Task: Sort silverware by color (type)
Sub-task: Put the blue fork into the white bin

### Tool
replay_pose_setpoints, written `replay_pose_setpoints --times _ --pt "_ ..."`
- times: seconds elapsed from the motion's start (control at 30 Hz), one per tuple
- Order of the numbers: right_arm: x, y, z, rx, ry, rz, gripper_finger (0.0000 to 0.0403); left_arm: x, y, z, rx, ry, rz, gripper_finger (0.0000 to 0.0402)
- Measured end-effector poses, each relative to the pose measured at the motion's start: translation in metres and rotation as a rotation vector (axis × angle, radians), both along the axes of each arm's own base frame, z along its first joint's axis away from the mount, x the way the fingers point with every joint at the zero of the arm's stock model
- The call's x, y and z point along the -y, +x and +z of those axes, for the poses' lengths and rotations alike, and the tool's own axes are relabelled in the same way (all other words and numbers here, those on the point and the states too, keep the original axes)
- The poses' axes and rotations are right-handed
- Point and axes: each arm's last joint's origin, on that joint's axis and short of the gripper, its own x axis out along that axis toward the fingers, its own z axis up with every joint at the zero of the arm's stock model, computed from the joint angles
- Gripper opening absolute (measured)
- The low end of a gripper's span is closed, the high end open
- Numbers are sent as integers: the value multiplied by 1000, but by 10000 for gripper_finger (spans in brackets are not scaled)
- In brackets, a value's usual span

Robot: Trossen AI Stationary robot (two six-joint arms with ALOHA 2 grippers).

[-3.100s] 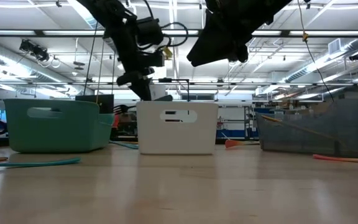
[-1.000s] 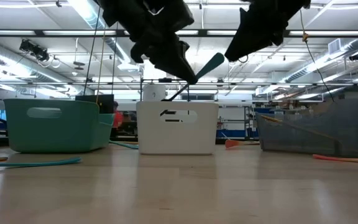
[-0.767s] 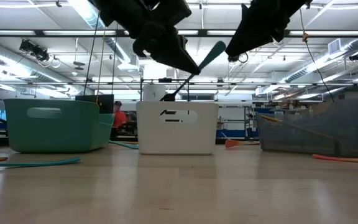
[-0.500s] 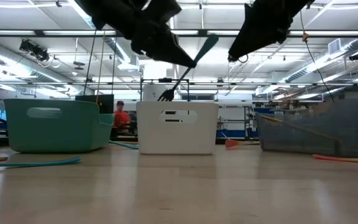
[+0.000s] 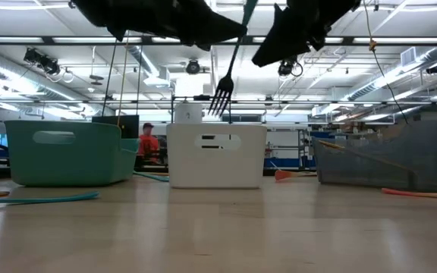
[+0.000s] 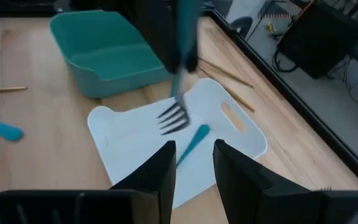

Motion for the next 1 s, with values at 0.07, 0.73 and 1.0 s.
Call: replay_pose_setpoints --times 0.07,0.73,1.0 --pt "-1 2 -1 27 4 20 114 0 -3 -2 44 -16 -15 16" --pt "9 9 -10 304 -65 204 114 11 -7 4 211 -78 -78 16" --pt "9 10 -7 321 -97 218 61 11 -7 10 262 -98 -91 15"
